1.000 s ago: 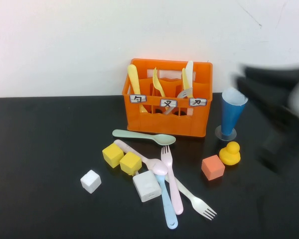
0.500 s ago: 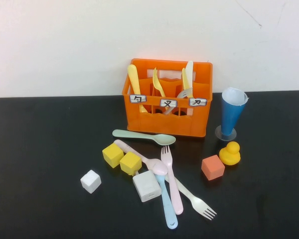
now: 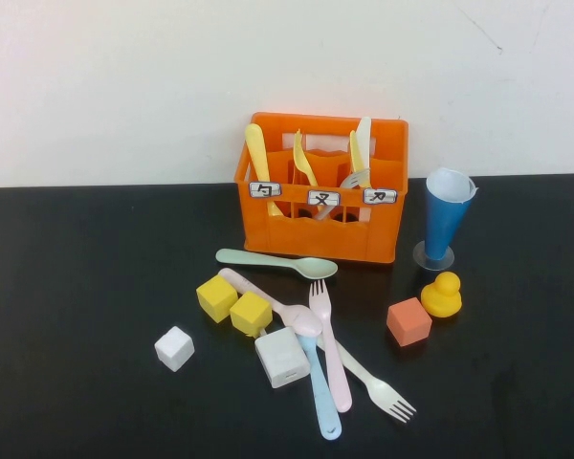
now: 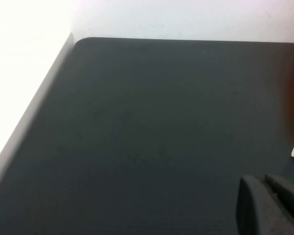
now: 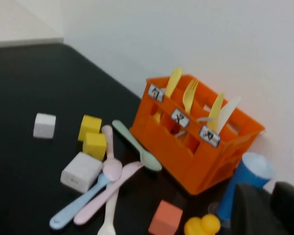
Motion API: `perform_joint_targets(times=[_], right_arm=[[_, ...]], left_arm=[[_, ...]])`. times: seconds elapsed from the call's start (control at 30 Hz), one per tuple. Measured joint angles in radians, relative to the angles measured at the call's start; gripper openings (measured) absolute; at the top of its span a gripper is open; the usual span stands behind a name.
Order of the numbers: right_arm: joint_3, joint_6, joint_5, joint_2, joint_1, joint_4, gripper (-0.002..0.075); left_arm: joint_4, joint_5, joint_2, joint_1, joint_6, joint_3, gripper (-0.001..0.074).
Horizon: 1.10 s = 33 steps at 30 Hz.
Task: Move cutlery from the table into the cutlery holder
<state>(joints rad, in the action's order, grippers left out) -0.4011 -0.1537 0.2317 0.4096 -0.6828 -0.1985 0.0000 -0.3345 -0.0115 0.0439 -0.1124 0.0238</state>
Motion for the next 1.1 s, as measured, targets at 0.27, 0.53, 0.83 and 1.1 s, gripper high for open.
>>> perform_joint_targets(times=[0.27,0.53,0.83,1.1], right_arm=[[0.031,0.008,0.039,-0.001,0.0,0.017,0.0093],[0.248,0.104,-0.13,-0.022,0.139,0.022,0.0092],[0.378,0.109,-0.087,-0.229,0.506,0.022,0.0091],[0.43,0.109,-0.081,-0.337,0.589,0.081,0.009]], left_arm=[[0.0,0.0,0.0,0.0,0.0,0.0,-0.0001],[0.0,0.0,0.0,0.0,0.004,0.0,-0.0001],[0.0,0.0,0.0,0.0,0.004,0.0,-0.0001],[0.0,0.0,0.0,0.0,0.004,0.0,-0.0001]])
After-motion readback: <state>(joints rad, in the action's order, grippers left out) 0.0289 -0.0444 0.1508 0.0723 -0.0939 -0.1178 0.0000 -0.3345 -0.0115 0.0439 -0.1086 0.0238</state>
